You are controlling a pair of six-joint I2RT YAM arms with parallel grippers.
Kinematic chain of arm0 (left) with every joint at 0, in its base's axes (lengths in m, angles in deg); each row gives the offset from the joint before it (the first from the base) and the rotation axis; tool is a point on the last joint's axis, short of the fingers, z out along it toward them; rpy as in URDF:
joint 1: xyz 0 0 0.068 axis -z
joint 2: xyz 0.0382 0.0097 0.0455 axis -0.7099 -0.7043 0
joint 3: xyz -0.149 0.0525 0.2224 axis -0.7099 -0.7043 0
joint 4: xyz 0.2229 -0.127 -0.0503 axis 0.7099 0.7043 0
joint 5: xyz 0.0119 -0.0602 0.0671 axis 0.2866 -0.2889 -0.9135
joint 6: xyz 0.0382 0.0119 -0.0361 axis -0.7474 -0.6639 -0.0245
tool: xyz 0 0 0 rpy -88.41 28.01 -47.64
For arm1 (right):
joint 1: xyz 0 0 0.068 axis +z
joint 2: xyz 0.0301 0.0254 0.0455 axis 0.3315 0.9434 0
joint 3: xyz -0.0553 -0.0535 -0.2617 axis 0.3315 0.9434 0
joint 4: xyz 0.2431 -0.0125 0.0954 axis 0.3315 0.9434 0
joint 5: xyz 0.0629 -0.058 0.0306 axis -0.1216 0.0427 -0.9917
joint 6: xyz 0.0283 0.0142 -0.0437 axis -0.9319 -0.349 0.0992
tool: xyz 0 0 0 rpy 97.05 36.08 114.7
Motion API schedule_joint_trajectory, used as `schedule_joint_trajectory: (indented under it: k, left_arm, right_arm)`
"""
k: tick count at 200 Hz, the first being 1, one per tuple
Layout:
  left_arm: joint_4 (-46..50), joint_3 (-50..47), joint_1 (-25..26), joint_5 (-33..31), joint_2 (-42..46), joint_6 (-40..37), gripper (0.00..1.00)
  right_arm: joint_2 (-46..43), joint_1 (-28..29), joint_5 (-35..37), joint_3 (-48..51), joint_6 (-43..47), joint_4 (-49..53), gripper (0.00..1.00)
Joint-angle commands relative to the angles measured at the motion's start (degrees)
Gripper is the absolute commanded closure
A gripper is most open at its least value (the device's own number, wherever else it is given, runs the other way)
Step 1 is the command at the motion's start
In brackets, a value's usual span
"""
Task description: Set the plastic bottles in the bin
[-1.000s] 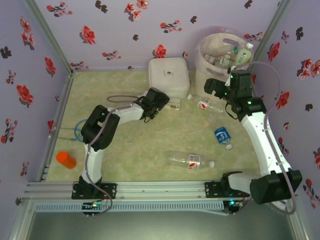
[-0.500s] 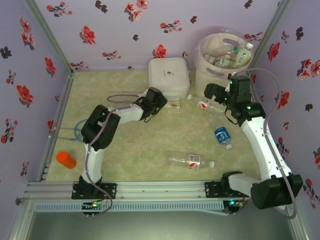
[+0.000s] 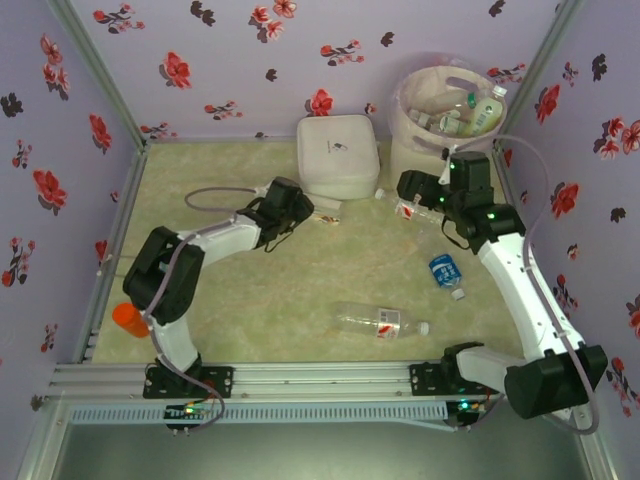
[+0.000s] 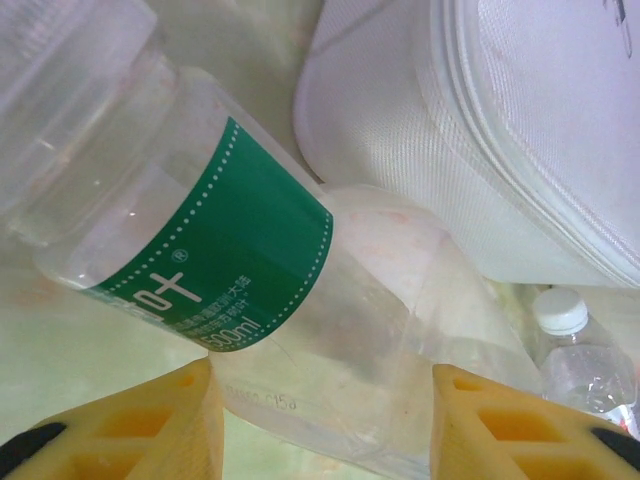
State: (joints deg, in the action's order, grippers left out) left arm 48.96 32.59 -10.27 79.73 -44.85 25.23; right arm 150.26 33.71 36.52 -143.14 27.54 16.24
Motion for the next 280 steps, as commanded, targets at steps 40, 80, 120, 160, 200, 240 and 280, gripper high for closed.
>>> schedule_joint_trajectory:
  k: [40,80,120,160,200,240,280]
  left_arm:
    - [8.30,1.75,-1.98,19.37,8.06,-29.70,0.61]
    - [14.50,2.61,-2.44,32.57,9.72,-53.18,0.57]
    - [6.66,0.30,-3.03,41.21,8.32,-59.07,0.57]
    - [1.56,2.16,-3.08,48.58,5.28,-57.10,0.56]
    - [-1.66,2.42,-3.14,51.90,4.31,-55.67,0.54]
    - [-3.09,2.09,-3.08,54.97,4.91,-55.16,0.54]
    - [-2.12,2.56,-3.10,55.25,5.14,-55.66,0.55]
  right_arm:
    - [6.88,2.57,-18.33,-5.65,8.28,1.77,0.06]
    - [12.65,2.80,-26.15,-11.48,9.74,7.49,0.11]
    - [21.33,5.68,-33.62,-12.21,6.42,2.16,0.15]
    - [26.41,7.15,-41.43,-9.85,1.60,-6.38,0.25]
    - [29.54,8.50,-45.58,-9.01,-1.05,-12.53,0.27]
    - [33.48,8.52,-44.79,-12.51,0.55,-11.39,0.35]
    - [35.69,8.42,-43.80,-15.65,2.51,-8.99,0.43]
